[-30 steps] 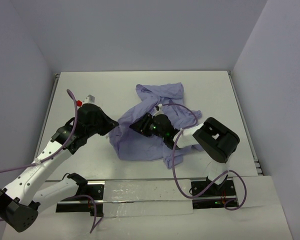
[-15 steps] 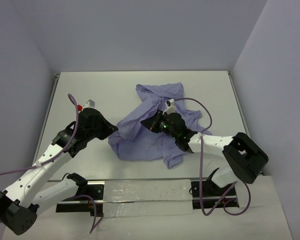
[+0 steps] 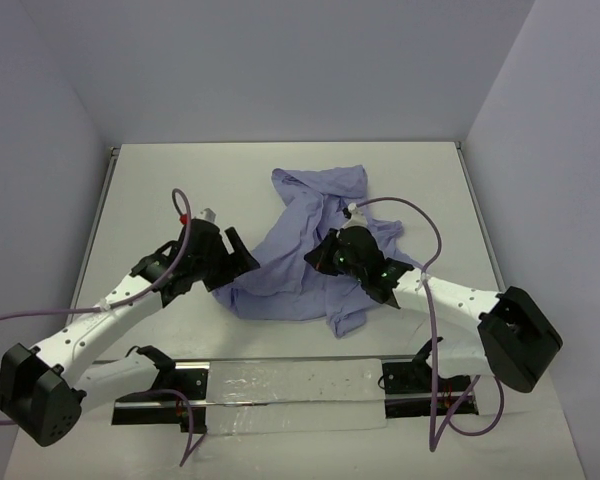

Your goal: Zip up the jacket

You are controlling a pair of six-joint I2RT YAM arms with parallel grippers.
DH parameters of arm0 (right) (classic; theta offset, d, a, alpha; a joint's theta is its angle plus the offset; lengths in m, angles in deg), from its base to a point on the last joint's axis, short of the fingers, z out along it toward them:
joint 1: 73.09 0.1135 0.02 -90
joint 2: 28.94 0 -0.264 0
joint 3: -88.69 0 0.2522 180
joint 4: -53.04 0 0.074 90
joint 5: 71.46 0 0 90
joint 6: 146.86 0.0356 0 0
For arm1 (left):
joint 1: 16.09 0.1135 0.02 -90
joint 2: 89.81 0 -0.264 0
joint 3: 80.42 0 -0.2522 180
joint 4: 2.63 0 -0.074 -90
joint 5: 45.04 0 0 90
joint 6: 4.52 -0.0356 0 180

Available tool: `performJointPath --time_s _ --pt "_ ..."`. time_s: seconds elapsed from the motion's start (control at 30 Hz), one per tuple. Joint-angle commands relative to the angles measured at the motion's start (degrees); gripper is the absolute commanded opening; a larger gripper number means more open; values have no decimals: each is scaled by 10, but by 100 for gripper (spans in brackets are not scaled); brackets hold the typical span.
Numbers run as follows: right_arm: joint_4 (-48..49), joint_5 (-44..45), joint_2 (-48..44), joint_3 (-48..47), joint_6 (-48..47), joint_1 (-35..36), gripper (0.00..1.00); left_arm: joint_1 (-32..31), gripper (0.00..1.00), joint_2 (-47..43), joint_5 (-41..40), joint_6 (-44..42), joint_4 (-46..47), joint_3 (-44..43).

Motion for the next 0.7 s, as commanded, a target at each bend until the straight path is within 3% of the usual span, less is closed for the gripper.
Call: performJointPath --time_s 0.0,0.27,0.47,0.53,0.6,0.67 --pt "-60 10 2 -50 -43 -26 0 -35 81 2 -7 -56 40 -8" --pt "-95 -19 41 -112 -81 -50 0 -114 61 31 -38 -104 56 -34" --pt "-121 -78 113 -168 -98 -105 1 -138 68 125 -31 -91 113 -48" --pt "-153 -72 127 -191 -116 -111 12 -138 72 160 -36 -88 118 -64" --pt "-175 -57 117 -194 -132 -110 32 -138 75 183 -42 -88 119 -74" --pt "-182 -50 86 -179 -143 -110 44 -137 76 201 -38 -93 133 -79"
